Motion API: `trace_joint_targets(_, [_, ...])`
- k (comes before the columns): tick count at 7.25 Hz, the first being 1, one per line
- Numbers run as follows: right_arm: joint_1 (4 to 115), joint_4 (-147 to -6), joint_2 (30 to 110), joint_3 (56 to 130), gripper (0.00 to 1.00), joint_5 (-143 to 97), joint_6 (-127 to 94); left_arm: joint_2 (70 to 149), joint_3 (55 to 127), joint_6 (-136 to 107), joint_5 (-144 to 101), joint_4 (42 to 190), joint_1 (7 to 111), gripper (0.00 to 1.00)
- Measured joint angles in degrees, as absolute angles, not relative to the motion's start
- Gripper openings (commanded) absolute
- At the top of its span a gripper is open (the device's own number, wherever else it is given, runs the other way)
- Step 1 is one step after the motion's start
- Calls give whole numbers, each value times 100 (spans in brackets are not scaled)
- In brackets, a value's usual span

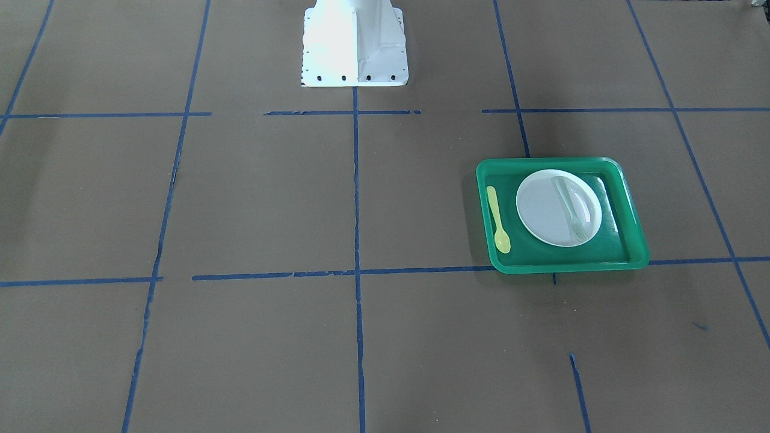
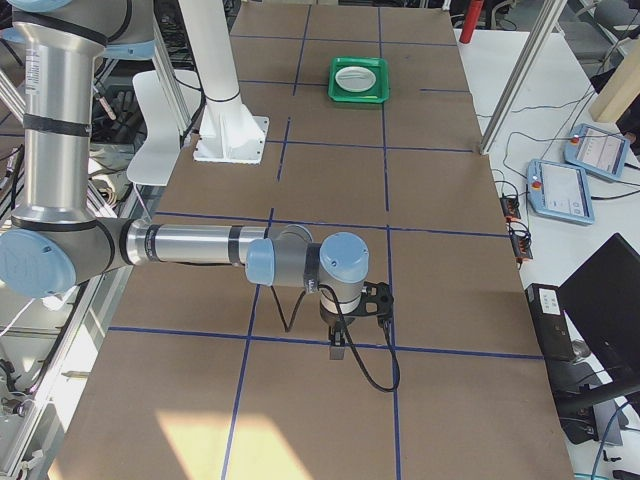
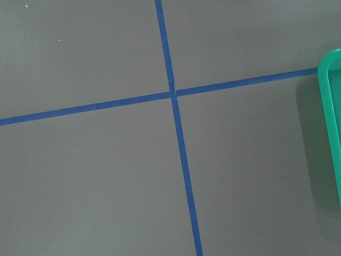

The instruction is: Place fork

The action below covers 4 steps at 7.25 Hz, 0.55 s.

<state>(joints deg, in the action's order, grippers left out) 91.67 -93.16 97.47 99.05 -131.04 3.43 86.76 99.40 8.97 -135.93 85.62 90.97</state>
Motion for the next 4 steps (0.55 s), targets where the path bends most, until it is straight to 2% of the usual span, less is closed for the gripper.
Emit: trace_joint_targets(4, [9167, -9316, 9747, 9905, 100, -13105, 343, 8669, 9954, 858, -13637, 8587, 9091, 100])
